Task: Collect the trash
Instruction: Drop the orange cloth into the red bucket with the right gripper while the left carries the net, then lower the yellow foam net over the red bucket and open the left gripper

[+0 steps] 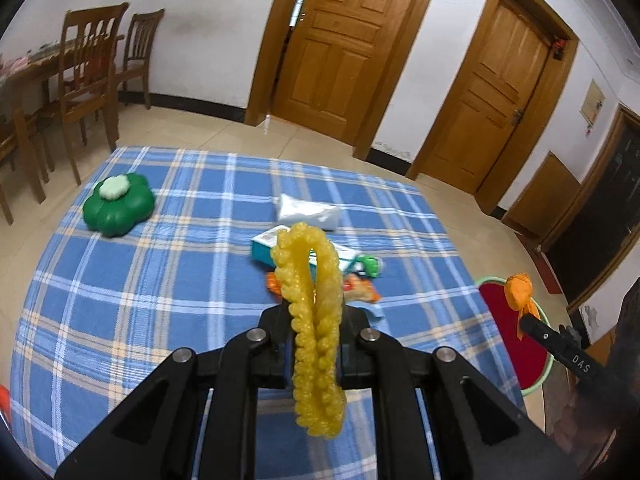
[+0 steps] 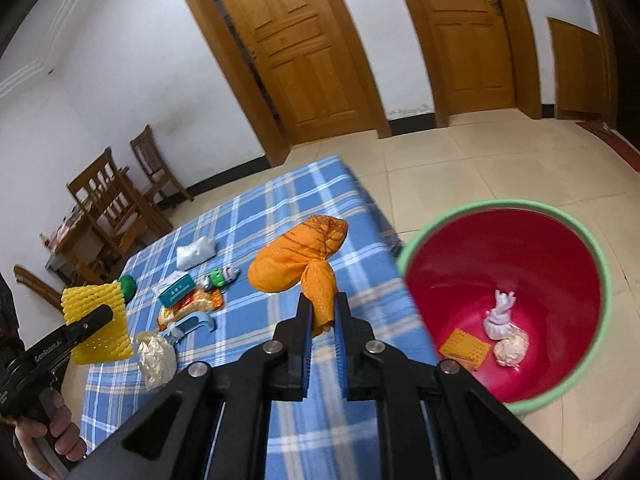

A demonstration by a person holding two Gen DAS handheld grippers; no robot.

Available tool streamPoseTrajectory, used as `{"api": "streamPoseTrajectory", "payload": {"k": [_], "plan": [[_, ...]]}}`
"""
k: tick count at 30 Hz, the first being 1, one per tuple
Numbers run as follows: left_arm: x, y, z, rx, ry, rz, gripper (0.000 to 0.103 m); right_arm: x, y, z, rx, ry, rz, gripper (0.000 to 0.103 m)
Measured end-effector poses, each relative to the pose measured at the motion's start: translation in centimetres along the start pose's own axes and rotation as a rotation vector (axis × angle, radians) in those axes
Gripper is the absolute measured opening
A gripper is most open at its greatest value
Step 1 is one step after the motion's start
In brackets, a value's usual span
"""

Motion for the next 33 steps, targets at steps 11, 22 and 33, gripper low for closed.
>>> {"api": "streamPoseTrajectory", "payload": {"k": [11, 22, 33], "plan": [[0.6, -0.4, -5.6, 0.122, -0.076, 0.06, 0.013, -0.1, 2.4, -6.2, 0.124, -0.135, -0.025, 0.014], [0.8, -1.6, -11.8, 0.197, -0.181, 0.103, 0.013, 0.5, 3.2, -11.4, 0.192, -0.258, -0.019, 0.023], [1.4, -4.1, -17.3, 0.233, -0.291, 0.157, 0.013, 0.4, 4.4, -14.0, 0.207, -0.319, -0.038, 0.035]]}}
Point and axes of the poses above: each gripper's, at about its wrist camera, not at the fingertips, and y roughly against the way its jaws point, z to its left, x to its underside, the point moved 4 cm from there along -y, roughly the way its jaws point, and after that the axes turned 4 degrees about -x, right-handed, at the moved point
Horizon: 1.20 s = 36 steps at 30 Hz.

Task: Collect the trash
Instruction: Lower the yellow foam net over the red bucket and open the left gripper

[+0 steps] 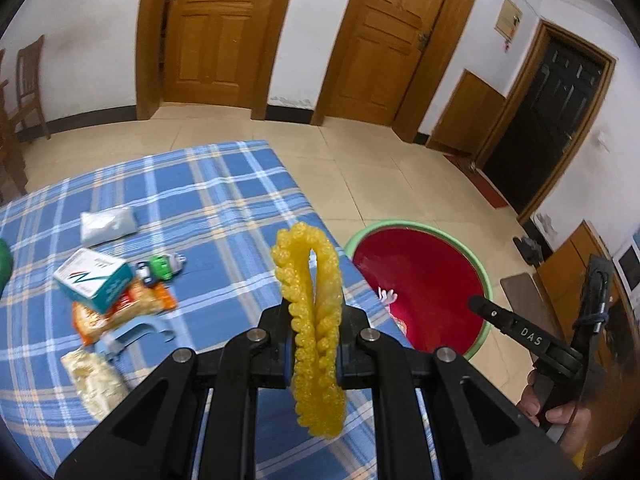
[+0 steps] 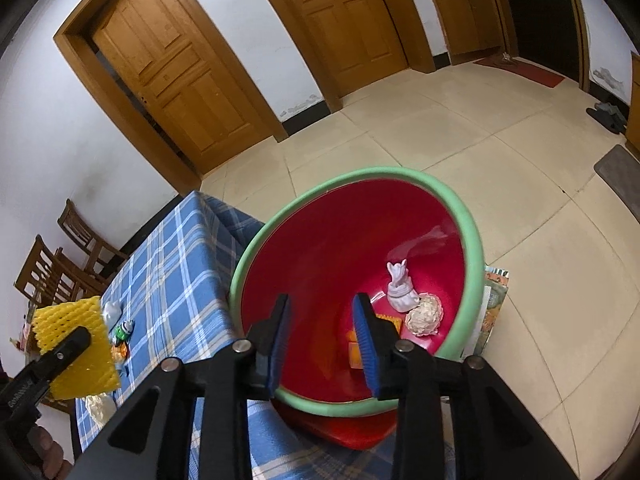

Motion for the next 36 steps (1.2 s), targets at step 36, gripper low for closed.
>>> {"api": "streamPoseTrajectory", "payload": {"k": [36], "plan": [[-0.7, -9.1, -10.2, 0.027, -0.208, 0.146, 0.054, -0.7, 0.1, -6.8, 0.068, -0.159, -0.023, 0.047]]}}
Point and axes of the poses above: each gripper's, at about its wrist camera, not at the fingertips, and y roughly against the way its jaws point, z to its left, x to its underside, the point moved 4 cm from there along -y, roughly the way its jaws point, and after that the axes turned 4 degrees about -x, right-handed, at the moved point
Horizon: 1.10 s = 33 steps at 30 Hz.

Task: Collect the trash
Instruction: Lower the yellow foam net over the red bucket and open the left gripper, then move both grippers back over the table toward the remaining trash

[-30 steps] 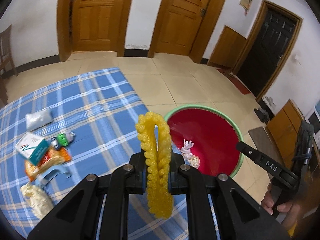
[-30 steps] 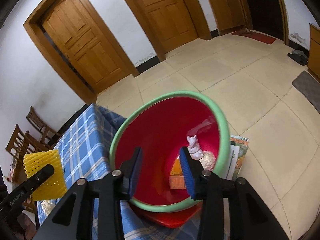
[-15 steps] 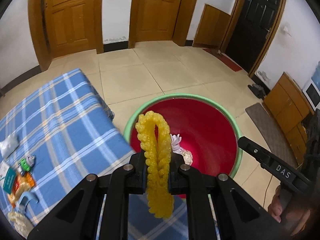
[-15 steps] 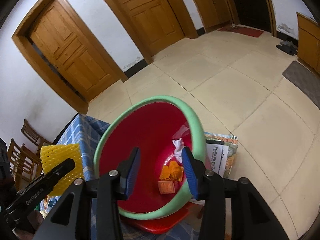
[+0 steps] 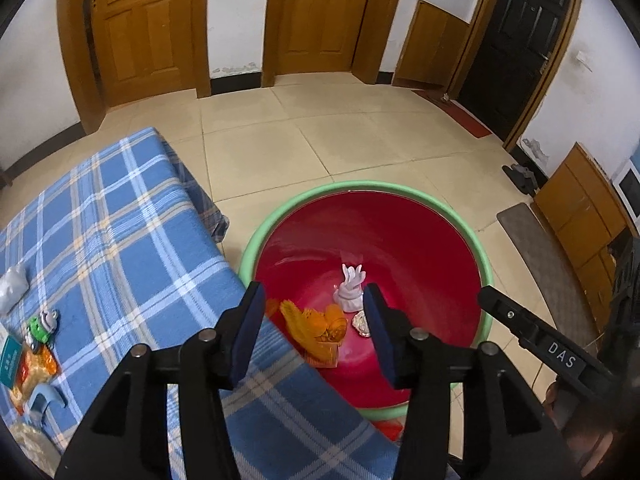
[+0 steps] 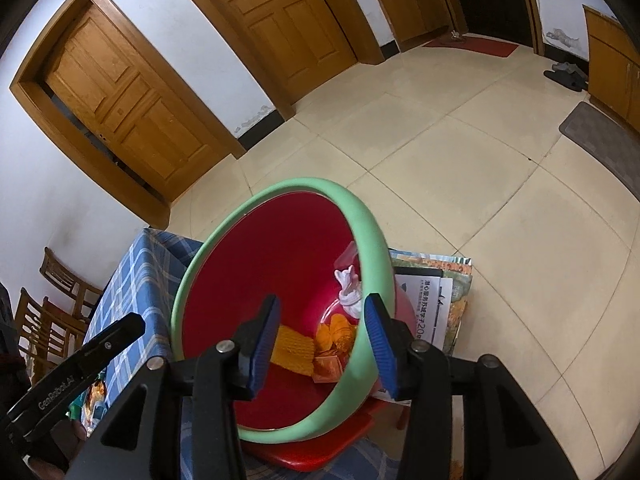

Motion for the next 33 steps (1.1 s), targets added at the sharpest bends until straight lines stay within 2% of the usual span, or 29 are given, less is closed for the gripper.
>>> {"api": "streamPoseTrajectory", "payload": {"k": [9, 18, 24, 29, 33], "plan": [[1.1, 3.5, 2.8, -0.04, 0.079, -0.047, 0.062, 0.4, 0.5, 2.0, -0.02, 0.025, -0.01, 0.058], [3.6, 7.0, 7.9, -0.099, 0.214, -0.083, 0.064, 1.3, 0.7, 4.8, -0.064, 0.079, -0.004, 0.067], [5.6, 9.1, 12.0, -0.16, 0.307, -0.1, 0.064, 2.0, 0.9, 6.3, -0.086, 0.108, -0.001, 0.071], [7.2, 10.8, 14.7, -0.218, 0.358, -0.119, 0.065, 2.4, 1.1, 7.2, -0.101, 0.122, 0.0, 0.078], [8.3, 11.8, 16.8, -0.266, 0.391, -0.129, 0.067, 2.7, 1.2, 7.7, -0.106, 0.126, 0.004, 0.079]]}}
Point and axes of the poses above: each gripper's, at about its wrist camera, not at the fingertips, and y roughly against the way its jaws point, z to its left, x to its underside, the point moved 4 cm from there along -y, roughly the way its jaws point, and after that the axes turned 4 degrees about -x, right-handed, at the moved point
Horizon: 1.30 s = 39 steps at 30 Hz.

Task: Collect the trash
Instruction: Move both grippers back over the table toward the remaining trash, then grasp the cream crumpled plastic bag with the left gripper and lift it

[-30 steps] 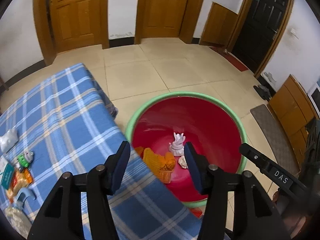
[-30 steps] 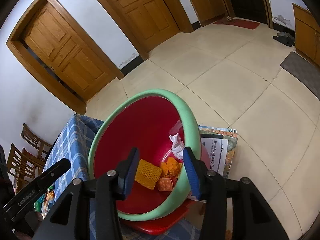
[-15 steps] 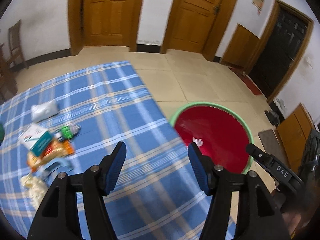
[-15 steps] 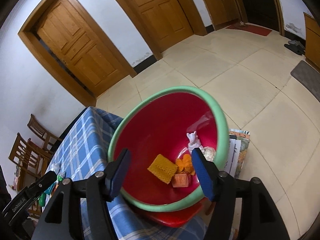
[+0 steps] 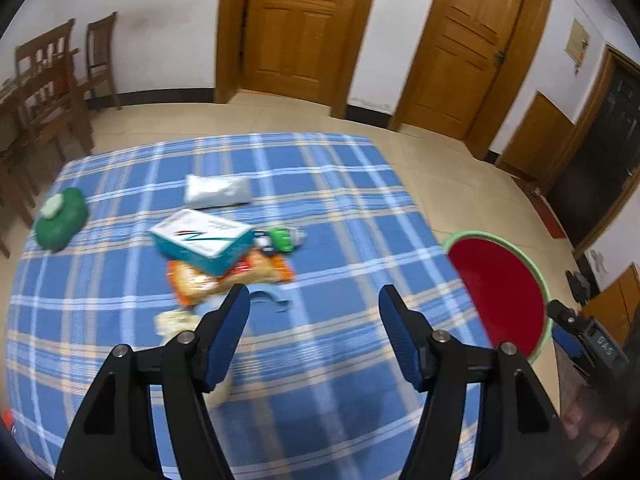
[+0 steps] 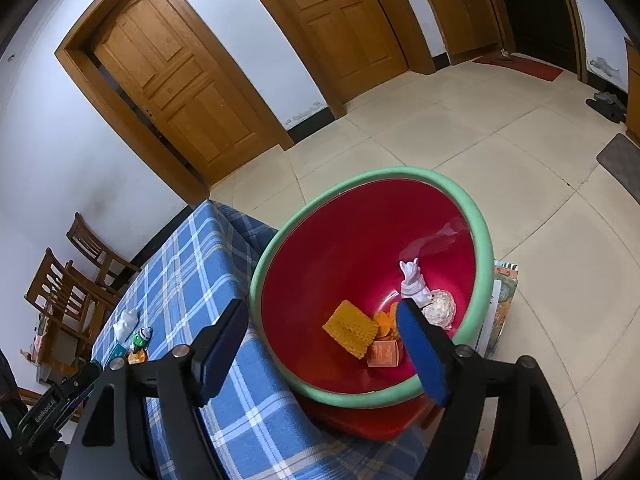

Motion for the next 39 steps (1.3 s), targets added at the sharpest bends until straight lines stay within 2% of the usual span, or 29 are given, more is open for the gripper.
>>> {"api": "streamPoseTrajectory", "payload": {"k": [13, 28, 33, 39], "plan": [[2.0, -1.4, 6.2, -0.135, 0.088, 0.035, 0.068, 0.8, -0.4, 1.1, -0.012, 0.012, 0.026, 0.08], [4.4, -4.1, 7.3, -0.117, 0.118, 0.104, 0.068, 1.9, -0.8, 2.8, -0.018, 0.05, 0.058, 0.081], [4.9, -4.3, 7.7, -0.1, 0.124, 0.106, 0.048, 2.7, -1.3, 4.0, -0.023, 0.078, 0.08, 0.081], [4.8, -3.6, 8.6, -0.066, 0.153, 0.083, 0.032, 3.8, -1.9, 5.9, -0.036, 0.122, 0.109, 0.081]]}}
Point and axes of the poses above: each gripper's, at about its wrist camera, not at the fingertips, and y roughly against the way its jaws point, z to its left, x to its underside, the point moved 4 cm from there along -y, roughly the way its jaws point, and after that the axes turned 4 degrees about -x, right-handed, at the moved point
